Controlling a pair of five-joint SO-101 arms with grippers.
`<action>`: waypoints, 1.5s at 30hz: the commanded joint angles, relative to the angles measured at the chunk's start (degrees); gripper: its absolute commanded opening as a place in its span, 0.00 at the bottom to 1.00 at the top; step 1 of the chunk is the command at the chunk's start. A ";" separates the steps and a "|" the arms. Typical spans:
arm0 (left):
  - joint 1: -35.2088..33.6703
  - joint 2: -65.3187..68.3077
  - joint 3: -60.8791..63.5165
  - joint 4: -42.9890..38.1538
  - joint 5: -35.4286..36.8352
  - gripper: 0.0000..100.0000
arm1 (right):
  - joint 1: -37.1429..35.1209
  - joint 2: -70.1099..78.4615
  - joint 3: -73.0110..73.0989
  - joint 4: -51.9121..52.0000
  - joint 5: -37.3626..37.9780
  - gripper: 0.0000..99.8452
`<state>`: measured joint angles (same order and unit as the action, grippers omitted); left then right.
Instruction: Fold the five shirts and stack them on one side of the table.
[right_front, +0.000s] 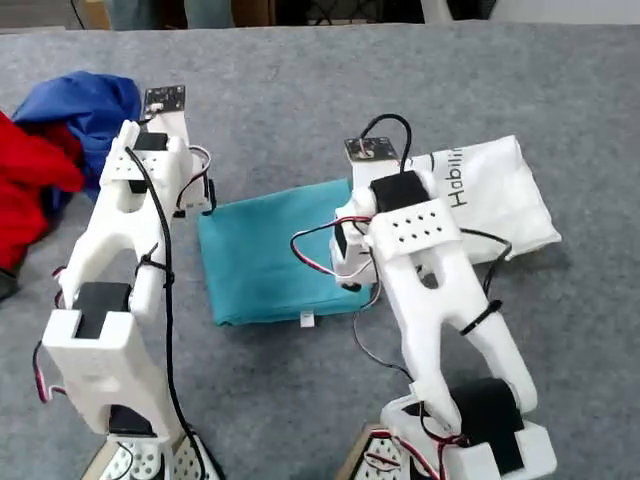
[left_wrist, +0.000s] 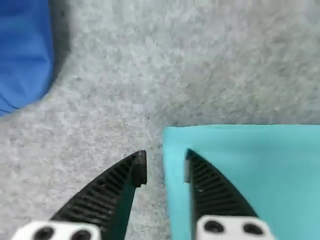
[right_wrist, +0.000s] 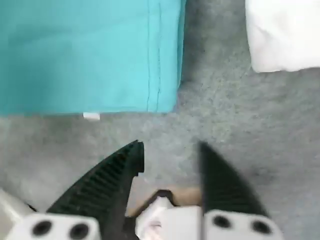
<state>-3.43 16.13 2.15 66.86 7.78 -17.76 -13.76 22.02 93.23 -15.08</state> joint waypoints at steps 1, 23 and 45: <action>-0.66 -0.35 -1.54 0.88 0.18 0.17 | -0.62 1.63 -0.13 -4.75 -5.19 0.40; -5.14 -0.79 -2.68 0.88 0.18 0.17 | -3.69 32.66 -0.13 -32.26 -13.80 0.33; -5.41 -0.79 -3.65 2.37 6.68 0.28 | -3.60 35.30 -6.02 -24.53 -9.76 0.02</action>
<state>-9.14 16.40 2.07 67.91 10.33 -21.54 19.47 16.22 68.53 -25.45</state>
